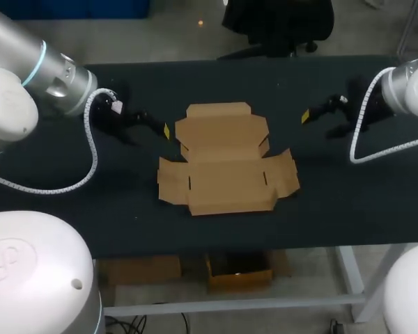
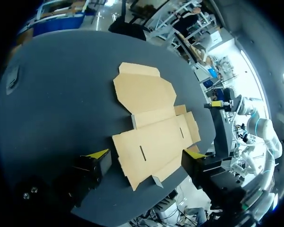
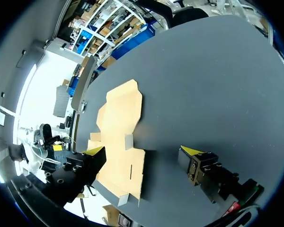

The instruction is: Assemble the packaging by folding the flat box into shape, placing the metal phone stand inside, and closing the box properly

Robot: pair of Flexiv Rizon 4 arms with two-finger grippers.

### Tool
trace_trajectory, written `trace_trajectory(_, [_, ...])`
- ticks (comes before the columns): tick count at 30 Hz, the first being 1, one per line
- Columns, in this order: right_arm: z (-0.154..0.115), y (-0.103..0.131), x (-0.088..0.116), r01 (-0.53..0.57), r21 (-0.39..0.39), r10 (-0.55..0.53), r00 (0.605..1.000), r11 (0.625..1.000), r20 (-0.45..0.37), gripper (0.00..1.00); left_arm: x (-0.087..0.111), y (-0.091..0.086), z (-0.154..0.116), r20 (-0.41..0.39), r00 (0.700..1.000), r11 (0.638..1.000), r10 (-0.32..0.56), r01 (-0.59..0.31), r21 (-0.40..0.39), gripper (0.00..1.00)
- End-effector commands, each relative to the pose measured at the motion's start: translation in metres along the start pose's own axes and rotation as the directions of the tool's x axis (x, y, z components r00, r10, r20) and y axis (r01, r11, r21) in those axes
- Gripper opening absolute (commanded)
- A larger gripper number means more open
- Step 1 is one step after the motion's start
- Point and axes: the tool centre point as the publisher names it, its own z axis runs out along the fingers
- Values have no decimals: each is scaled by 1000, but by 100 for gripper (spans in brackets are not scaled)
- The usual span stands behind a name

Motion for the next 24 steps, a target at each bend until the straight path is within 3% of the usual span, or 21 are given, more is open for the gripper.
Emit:
trace_trajectory(1, [6, 8, -3, 8, 126, 6, 994, 992, -108, 100, -2, -7, -1, 0, 1000, 1000, 0, 0, -31, 100])
trace_trajectory(14, [6, 8, -3, 8, 126, 6, 994, 992, -108, 100, 1, -6, 2, -22, 1000, 999, 4, -5, -35, 100])
trace_trajectory(16, [21, 6, -11, -47, 119, 57, 995, 992, -78, 100, 4, -5, 7, -25, 1000, 1000, 13, -13, -18, 100])
trace_trajectory(18, [32, 8, -14, -36, 132, 55, 988, 991, -141, 100, 5, -7, 12, -57, 998, 1000, 6, -8, -25, 100])
trace_trajectory(24, [54, 18, -6, -28, 165, 50, 989, 986, -136, 100, 0, -13, 25, -73, 997, 1000, -8, 6, -28, 100])
